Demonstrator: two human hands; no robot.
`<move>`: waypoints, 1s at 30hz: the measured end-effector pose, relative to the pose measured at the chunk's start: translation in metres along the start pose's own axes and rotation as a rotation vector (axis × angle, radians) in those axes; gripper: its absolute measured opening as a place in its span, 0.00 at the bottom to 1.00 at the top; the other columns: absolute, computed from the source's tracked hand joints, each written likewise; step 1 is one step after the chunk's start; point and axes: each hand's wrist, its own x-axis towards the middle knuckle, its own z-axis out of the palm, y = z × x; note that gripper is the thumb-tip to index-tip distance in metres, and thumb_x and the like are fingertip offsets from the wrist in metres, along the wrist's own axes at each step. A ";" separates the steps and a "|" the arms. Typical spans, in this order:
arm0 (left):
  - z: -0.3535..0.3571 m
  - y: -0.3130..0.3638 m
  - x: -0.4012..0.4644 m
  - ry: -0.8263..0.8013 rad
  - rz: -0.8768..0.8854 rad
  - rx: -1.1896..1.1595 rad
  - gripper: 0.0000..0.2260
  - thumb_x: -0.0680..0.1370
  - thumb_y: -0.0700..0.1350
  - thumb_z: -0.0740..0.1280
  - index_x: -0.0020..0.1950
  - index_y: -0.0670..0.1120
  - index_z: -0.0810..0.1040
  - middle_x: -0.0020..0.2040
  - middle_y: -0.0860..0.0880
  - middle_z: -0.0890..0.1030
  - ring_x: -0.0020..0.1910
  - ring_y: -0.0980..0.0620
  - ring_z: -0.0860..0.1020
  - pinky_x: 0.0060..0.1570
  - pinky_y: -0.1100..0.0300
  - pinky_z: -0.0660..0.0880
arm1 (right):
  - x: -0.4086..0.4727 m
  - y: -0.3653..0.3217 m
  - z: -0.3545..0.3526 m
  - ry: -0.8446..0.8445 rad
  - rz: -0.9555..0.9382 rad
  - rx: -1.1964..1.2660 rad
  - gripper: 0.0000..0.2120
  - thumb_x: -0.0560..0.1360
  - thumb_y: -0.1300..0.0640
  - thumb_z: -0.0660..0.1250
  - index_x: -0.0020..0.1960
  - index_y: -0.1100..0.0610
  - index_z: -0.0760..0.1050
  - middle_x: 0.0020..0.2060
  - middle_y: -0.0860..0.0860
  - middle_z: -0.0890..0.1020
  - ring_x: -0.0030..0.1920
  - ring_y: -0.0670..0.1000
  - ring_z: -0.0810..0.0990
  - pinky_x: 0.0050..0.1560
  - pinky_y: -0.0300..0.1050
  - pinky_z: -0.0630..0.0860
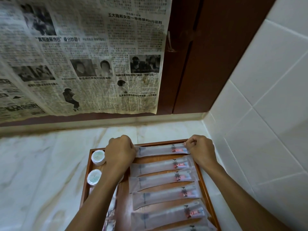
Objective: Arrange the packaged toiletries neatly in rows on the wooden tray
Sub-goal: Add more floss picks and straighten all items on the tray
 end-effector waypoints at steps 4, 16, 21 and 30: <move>0.005 0.001 0.002 0.011 0.058 0.151 0.08 0.75 0.49 0.67 0.39 0.46 0.79 0.38 0.46 0.79 0.45 0.44 0.72 0.41 0.55 0.68 | -0.003 -0.001 0.001 0.043 -0.100 -0.128 0.07 0.73 0.62 0.70 0.37 0.56 0.81 0.37 0.51 0.82 0.37 0.48 0.77 0.40 0.45 0.77; 0.011 0.004 0.000 0.006 0.112 0.346 0.07 0.73 0.50 0.66 0.44 0.47 0.78 0.44 0.47 0.80 0.50 0.44 0.72 0.43 0.54 0.61 | 0.002 -0.002 0.004 0.047 -0.167 -0.388 0.07 0.77 0.55 0.67 0.48 0.56 0.83 0.47 0.53 0.81 0.47 0.51 0.75 0.50 0.46 0.74; 0.010 0.010 -0.008 0.081 0.146 0.313 0.04 0.71 0.45 0.64 0.41 0.46 0.71 0.41 0.47 0.79 0.46 0.43 0.71 0.40 0.54 0.60 | 0.005 0.001 0.006 0.066 -0.155 -0.310 0.05 0.75 0.55 0.70 0.47 0.56 0.81 0.46 0.53 0.80 0.48 0.52 0.75 0.48 0.44 0.70; 0.015 0.016 -0.008 0.078 0.214 0.314 0.09 0.74 0.52 0.66 0.46 0.48 0.81 0.42 0.48 0.79 0.48 0.44 0.72 0.42 0.53 0.60 | 0.005 0.006 0.001 -0.248 -0.249 -0.178 0.06 0.71 0.50 0.75 0.48 0.48 0.85 0.72 0.49 0.66 0.71 0.51 0.58 0.68 0.50 0.61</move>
